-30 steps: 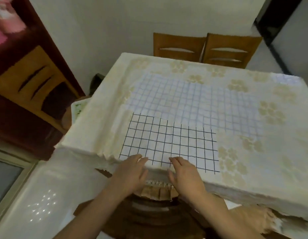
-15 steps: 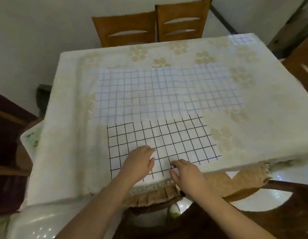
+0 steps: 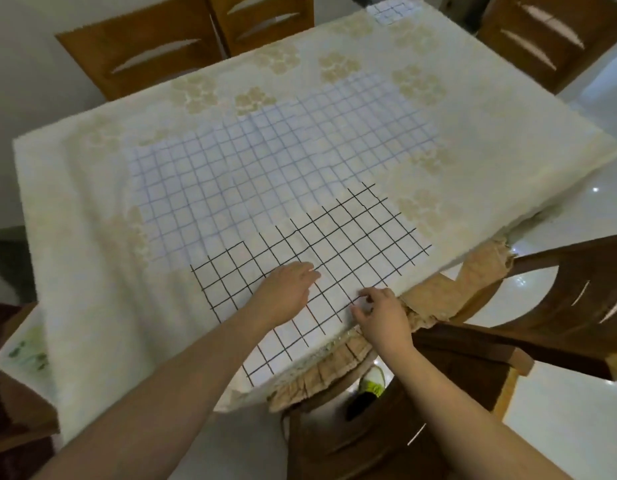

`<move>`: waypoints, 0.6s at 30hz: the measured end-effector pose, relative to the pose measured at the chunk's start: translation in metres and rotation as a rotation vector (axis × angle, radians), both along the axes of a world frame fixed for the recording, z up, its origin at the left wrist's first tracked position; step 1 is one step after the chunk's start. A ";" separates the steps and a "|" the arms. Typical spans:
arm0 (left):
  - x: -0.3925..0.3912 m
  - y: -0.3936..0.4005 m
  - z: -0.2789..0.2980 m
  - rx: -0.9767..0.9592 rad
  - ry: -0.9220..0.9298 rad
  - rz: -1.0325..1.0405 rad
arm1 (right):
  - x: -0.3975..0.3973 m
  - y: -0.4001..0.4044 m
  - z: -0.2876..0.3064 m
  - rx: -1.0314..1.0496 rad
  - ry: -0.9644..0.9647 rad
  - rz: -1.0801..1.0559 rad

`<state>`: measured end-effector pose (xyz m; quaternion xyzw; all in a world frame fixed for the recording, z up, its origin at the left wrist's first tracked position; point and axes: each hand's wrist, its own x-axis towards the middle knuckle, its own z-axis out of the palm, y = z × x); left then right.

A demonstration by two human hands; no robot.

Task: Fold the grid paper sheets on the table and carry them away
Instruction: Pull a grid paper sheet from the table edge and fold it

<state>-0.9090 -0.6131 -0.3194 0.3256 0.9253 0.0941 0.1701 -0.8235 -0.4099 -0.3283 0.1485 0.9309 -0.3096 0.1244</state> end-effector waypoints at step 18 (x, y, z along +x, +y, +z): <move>-0.026 0.014 -0.029 -0.295 0.084 -0.018 | 0.005 -0.015 -0.024 0.296 0.136 0.139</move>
